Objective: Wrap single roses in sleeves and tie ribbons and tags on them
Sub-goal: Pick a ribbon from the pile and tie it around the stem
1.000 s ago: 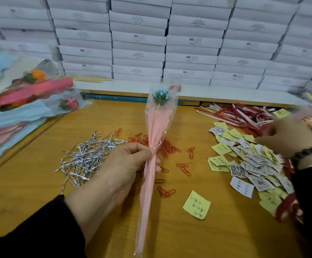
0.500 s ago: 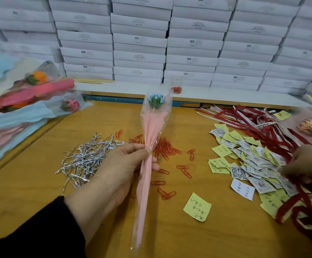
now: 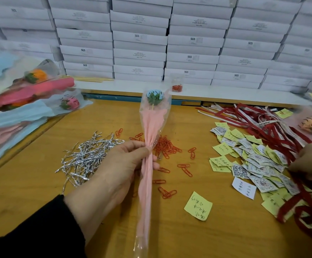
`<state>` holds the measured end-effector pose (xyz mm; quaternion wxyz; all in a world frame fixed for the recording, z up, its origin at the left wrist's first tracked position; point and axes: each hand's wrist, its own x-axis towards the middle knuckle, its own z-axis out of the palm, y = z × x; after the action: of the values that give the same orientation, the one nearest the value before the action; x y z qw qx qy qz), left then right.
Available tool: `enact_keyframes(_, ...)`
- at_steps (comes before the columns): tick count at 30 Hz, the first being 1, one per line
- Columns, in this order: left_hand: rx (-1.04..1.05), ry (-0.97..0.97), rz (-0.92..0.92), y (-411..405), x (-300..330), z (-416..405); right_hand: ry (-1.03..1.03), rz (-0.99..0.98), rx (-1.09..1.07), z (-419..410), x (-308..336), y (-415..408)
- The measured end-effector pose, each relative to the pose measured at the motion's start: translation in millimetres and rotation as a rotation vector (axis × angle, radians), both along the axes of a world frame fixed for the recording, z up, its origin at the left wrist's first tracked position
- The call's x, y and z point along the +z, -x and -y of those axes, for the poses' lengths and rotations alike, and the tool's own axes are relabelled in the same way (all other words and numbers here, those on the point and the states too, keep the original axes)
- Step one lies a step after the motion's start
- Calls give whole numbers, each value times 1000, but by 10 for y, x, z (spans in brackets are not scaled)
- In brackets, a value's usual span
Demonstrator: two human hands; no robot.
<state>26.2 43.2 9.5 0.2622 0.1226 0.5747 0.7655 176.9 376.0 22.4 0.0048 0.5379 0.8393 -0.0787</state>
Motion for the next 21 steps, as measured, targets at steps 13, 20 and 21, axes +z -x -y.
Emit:
enact_keyframes(13, -19, -8, 14, -2, 3, -1, 597, -1367, 195, 507, 481, 314)
enact_keyframes(20, -34, -39, 2, -30, 37, -10, 947, -1235, 428, 1370, 511, 636)
enact_keyframes(21, -45, -48, 3, -40, 44, -14, 979, -1197, 461, 1461, 478, 667)
